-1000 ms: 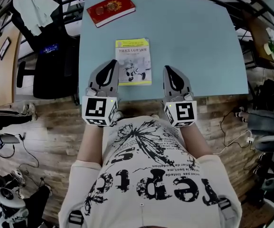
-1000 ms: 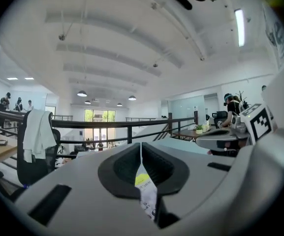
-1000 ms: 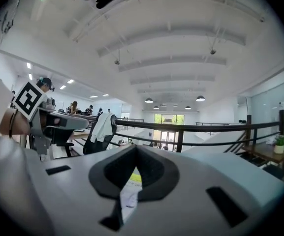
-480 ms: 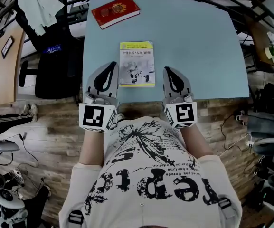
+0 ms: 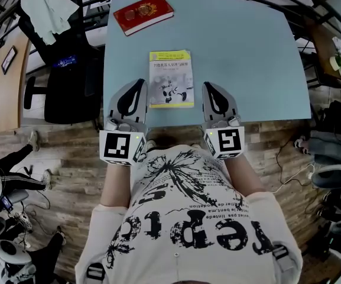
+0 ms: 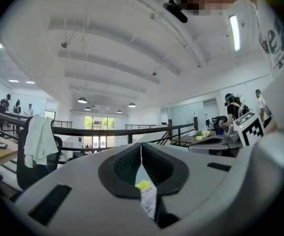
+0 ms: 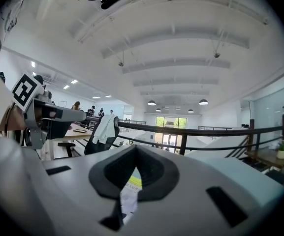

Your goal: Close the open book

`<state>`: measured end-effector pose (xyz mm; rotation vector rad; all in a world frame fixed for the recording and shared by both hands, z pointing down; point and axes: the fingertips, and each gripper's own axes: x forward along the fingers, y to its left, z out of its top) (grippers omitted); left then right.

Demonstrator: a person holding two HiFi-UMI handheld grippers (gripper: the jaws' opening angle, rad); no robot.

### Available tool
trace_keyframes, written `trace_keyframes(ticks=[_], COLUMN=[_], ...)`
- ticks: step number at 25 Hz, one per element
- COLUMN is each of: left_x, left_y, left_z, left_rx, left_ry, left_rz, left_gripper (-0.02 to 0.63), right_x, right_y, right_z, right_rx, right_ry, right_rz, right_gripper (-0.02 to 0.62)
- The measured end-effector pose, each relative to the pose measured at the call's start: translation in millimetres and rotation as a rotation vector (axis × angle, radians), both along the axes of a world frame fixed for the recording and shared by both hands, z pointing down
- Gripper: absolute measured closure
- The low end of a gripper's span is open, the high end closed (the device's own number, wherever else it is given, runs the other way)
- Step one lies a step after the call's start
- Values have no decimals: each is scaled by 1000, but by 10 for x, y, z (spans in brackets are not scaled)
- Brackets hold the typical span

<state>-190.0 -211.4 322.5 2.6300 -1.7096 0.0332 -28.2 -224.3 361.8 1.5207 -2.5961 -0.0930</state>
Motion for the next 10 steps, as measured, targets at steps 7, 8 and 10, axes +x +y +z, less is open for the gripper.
trace_keyframes(ticks=[7, 8, 10], left_x=[-23, -22, -21], left_y=[-13, -15, -18], left_z=[21, 26, 37], left_rx=[-11, -12, -14], left_ry=[3, 2, 3], left_rz=[11, 12, 13], left_gripper=[584, 584, 584], right_x=[-28, -27, -25], right_y=[-7, -11, -18], right_z=[8, 14, 26], right_rx=[-6, -7, -10], right_ry=[4, 4, 3], right_rz=[4, 5, 6], right_gripper=[588, 588, 588])
